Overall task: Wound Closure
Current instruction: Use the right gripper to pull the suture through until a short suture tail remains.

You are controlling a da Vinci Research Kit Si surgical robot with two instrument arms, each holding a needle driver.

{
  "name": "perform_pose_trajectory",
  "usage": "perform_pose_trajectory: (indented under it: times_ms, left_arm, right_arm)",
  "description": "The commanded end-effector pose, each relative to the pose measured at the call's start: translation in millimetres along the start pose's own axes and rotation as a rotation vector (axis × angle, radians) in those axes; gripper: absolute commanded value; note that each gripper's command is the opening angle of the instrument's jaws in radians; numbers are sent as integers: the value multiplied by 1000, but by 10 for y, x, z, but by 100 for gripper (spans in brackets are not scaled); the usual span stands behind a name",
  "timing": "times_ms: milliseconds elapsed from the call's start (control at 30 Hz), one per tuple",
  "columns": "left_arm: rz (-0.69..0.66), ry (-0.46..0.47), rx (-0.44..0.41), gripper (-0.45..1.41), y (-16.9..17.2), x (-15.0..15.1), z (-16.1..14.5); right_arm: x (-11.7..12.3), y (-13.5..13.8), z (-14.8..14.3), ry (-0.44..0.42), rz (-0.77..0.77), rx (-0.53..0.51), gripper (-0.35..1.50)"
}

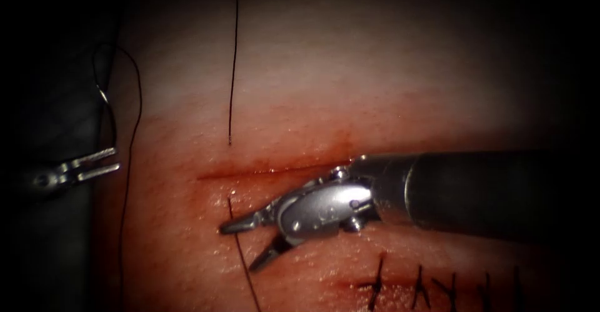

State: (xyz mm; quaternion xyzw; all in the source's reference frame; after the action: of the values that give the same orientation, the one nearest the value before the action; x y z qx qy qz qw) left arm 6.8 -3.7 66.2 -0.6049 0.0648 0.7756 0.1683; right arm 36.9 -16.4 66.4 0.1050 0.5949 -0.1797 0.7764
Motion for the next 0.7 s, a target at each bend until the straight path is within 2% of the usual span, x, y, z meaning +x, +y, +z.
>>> perform_pose_trajectory:
  times_ms: [33,133,233,267,300,500,567,600,667,700]
  left_arm:
    - [1,1,0,-45,1,-5,6]
    - [1,2,0,-45,1,-5,6]
    - [1,2,-1,-45,1,-4,5]
    - [1,2,-1,-45,1,-4,5]
    - [1,2,-1,-45,1,-4,4]
    - [1,2,-1,-45,2,-4,4]
    - [-5,2,-2,-45,1,-4,4]
    - [-5,2,-2,-45,1,-4,4]
    - [-5,2,-2,-45,1,-4,4]
    - [-5,2,-2,-45,1,-4,4]
  right_arm:
    - [-9,8,11,-3,-7,-4,106]
    - [-10,13,13,-8,-9,-9,93]
    - [-9,18,12,-13,-9,-15,55]
    - [-9,19,10,-12,-7,-14,17]
    - [-9,20,9,-11,-6,-14,-35]
    - [-1,9,4,-27,-13,37,-35]
    - [14,-5,-2,-15,-23,49,-35]
    - [36,-26,-8,-1,-38,66,-35]
    - [45,-35,-11,7,-47,75,-35]
    - [59,-51,-14,20,-64,89,-35]
